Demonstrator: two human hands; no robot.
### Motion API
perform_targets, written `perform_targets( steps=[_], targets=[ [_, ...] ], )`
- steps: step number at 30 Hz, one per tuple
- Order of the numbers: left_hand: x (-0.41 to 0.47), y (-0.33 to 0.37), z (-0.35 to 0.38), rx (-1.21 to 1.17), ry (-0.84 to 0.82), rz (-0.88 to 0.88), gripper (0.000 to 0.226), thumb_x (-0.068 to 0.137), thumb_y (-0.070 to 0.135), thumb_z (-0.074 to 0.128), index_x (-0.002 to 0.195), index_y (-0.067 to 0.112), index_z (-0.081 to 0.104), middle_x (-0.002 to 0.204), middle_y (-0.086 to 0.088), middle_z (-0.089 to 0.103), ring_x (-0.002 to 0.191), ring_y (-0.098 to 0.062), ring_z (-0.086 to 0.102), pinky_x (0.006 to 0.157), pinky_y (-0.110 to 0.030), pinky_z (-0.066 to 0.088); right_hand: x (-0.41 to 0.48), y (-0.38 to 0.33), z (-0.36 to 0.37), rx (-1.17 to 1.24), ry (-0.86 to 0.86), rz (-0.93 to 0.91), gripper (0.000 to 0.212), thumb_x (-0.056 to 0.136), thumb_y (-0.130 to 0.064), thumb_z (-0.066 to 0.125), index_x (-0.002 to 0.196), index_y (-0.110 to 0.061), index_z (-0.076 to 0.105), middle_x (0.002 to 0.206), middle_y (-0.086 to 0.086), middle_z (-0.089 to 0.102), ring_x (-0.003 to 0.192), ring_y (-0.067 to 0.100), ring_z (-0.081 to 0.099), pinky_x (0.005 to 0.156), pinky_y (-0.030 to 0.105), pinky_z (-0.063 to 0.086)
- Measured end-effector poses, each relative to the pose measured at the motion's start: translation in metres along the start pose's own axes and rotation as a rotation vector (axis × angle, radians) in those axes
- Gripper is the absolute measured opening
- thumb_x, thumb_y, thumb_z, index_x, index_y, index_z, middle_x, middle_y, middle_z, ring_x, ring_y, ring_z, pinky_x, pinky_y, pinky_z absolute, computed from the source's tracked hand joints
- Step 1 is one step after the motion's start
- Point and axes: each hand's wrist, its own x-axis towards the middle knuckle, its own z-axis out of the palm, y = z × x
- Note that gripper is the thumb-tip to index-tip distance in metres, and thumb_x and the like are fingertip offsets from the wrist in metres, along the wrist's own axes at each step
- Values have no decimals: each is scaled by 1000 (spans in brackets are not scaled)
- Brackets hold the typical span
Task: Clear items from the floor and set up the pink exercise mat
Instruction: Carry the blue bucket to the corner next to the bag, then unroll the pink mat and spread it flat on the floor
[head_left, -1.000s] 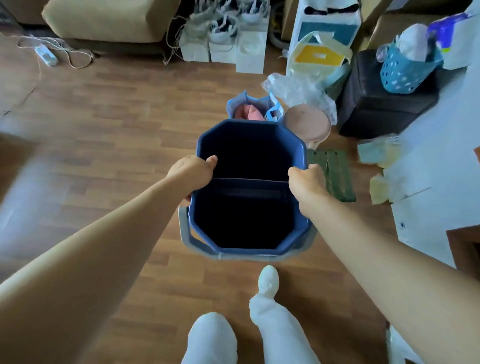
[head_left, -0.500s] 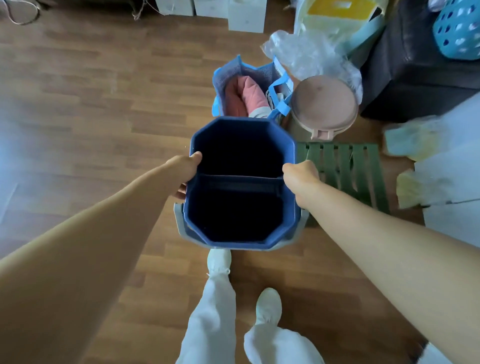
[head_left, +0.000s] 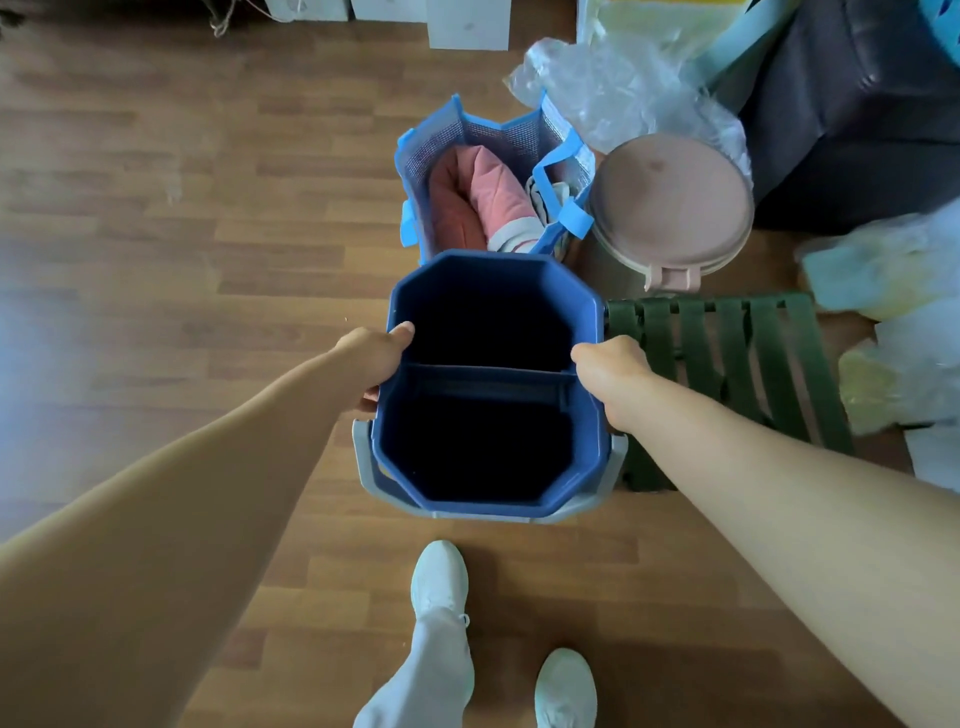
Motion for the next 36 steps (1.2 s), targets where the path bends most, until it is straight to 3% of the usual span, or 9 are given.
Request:
perform_targets(
  steps=[7, 12, 14, 16, 18, 21, 24, 31, 36],
  targets=[
    [18, 14, 0, 74, 62, 95, 52, 94, 51, 41, 107, 3, 55, 93, -13, 60, 77, -29, 59, 75, -40, 57, 11, -12, 5, 8, 57, -22, 13, 94, -15, 42, 105, -18, 39, 84, 5, 42, 54, 15, 32, 44, 26, 24],
    [-2, 14, -11, 135, -66, 68, 53, 91, 51, 48, 123, 8, 52, 113, -13, 61, 102, -31, 60, 90, -41, 52, -16, -22, 5, -67, 34, -116, 39, 93, -16, 43, 131, -8, 44, 109, 9, 52, 80, 22, 49, 61, 26, 39],
    [-20, 23, -22, 177, -48, 80, 54, 93, 49, 46, 122, 4, 52, 109, -13, 58, 97, -30, 56, 83, -36, 46, -35, -33, 1, -62, 16, -193, 16, 91, -15, 43, 101, -14, 55, 90, 4, 50, 72, 20, 44, 61, 26, 38],
    [-42, 37, -35, 167, 15, 155, 42, 96, 41, 46, 104, 1, 57, 94, -12, 54, 87, -27, 50, 76, -32, 40, -59, -51, -6, -39, -28, -271, 30, 89, -9, 41, 62, -20, 35, 65, 0, 34, 54, 16, 30, 47, 25, 25],
    [-70, 53, -53, 70, 52, 261, 30, 97, 30, 47, 77, 9, 54, 82, -9, 53, 82, -24, 48, 74, -31, 39, -89, -73, -15, -9, -56, -321, 38, 89, -5, 41, 54, -17, 32, 58, 1, 32, 50, 15, 28, 45, 25, 21],
    [-117, 70, -86, -146, 133, 365, 19, 90, 25, 52, 78, 11, 58, 81, -9, 56, 76, -21, 52, 68, -32, 40, -139, -105, -30, 78, -95, -384, 25, 91, -7, 45, 75, -6, 64, 73, 10, 58, 60, 16, 47, 52, 23, 36],
    [-179, 82, -120, -267, 197, 454, 17, 90, 23, 51, 77, 14, 58, 81, -9, 60, 72, -21, 57, 66, -31, 41, -196, -135, -44, 183, -98, -497, 23, 90, -8, 48, 101, 0, 68, 89, 10, 62, 76, 12, 52, 59, 14, 42],
    [-345, 35, -190, -523, 413, 594, 18, 81, 35, 55, 86, 20, 63, 88, -11, 70, 84, -24, 67, 75, -34, 48, -332, -166, -86, 176, -181, -716, 24, 88, -4, 48, 94, 17, 58, 79, 7, 45, 72, 17, 38, 57, 23, 33],
    [-461, -45, -210, -648, 638, 531, 17, 74, 41, 50, 78, 27, 59, 86, -9, 69, 88, -31, 68, 76, -34, 49, -445, -148, -89, 61, -360, -923, 18, 91, -13, 53, 84, -6, 68, 62, -4, 48, 62, 9, 44, 63, 20, 41]
  ],
)
